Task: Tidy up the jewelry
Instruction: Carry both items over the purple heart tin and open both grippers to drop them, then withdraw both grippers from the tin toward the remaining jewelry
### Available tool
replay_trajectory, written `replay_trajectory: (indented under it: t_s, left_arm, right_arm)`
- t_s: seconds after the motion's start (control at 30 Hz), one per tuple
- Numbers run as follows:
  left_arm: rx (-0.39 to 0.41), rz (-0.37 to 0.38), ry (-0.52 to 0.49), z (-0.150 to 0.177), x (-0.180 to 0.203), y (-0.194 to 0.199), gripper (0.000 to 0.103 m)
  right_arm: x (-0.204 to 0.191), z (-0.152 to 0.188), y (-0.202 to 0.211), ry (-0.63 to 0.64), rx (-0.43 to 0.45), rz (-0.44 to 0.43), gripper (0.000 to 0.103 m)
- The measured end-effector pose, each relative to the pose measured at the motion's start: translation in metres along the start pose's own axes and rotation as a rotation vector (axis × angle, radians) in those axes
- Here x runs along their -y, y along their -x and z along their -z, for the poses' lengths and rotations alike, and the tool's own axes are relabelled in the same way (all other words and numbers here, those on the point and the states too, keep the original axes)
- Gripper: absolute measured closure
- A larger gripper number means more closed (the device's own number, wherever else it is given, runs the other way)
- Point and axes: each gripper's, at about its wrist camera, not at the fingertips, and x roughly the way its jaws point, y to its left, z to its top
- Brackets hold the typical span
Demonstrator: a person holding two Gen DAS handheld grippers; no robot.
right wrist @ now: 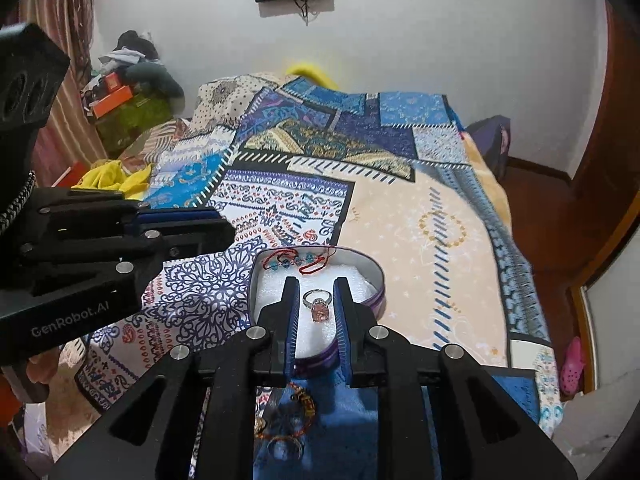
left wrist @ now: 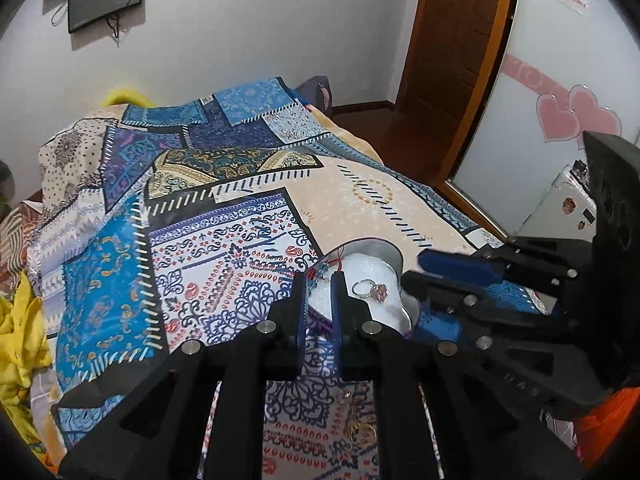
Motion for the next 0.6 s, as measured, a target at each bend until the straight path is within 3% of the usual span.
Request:
replay_trajectory:
  t_s: [0.17,0.3,0.6]
  left_arm:
    - [0.025,-0.018,0.003,0.005,0.001,0.019,0.073]
    - [0.042,-0.030,-0.001,0.009,0.004,0.036,0.070]
    - [0.056,-0.033,-0.014,0.022,0.011,0.060,0.062]
  right_arm:
    - [-0.004,0.001,0.022,0.000,0.043,0.032,0.081]
    - [-0.009,0.004,0.038,0.006,0.081,0.066,0.069]
    - [-0.015,0.014,0.063,-0.002,0.130,0.088,0.068]
